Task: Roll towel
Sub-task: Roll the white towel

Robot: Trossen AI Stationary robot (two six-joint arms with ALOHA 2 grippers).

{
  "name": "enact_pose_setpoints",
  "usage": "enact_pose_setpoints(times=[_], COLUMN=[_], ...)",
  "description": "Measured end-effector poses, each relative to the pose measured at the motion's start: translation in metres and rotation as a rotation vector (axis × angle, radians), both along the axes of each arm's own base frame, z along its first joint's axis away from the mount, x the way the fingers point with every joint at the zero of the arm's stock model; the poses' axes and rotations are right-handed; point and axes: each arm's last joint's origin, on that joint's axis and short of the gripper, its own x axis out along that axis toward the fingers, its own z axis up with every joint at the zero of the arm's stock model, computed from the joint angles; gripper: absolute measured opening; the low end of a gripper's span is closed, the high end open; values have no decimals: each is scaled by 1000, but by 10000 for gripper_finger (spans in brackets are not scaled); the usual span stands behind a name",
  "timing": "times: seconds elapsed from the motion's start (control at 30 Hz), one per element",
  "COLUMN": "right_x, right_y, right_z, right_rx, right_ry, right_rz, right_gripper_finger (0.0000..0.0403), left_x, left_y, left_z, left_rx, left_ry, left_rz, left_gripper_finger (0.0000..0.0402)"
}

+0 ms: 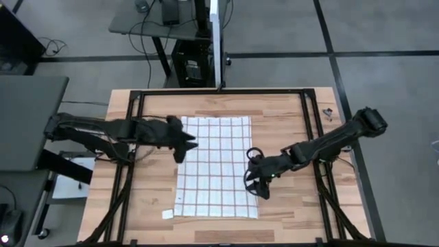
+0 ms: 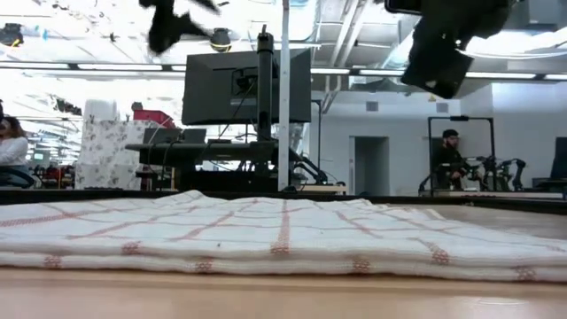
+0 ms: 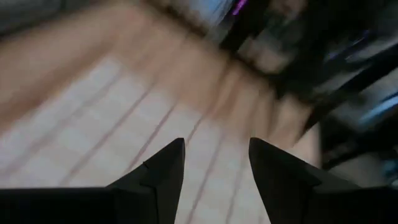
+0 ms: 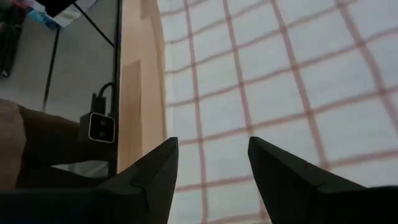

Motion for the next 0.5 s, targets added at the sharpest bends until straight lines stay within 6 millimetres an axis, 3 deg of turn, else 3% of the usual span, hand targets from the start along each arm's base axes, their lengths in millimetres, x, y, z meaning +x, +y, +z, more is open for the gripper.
enact_pose_setpoints(times=[0.1, 0.23, 0.37, 0.5], right_x=[1, -2, -4, -7], right_y=[-2, 18, 47, 75], right_z=[15, 36, 42, 37], right_rx=[-30, -172, -390, -498], right_ry=[-43, -53, -3, 54], right_rz=[21, 99, 124, 80], right_gripper_finger=[191, 191, 191, 191], left_x=[-1, 10, 24, 27], left_y=[-5, -45, -98, -141], left_z=[19, 28, 13, -11], left_rx=[99, 230, 407, 424], left_ry=[31, 232, 474, 672], left_rz=[-59, -194, -242, -259], left_gripper_finger=[164, 164, 164, 168])
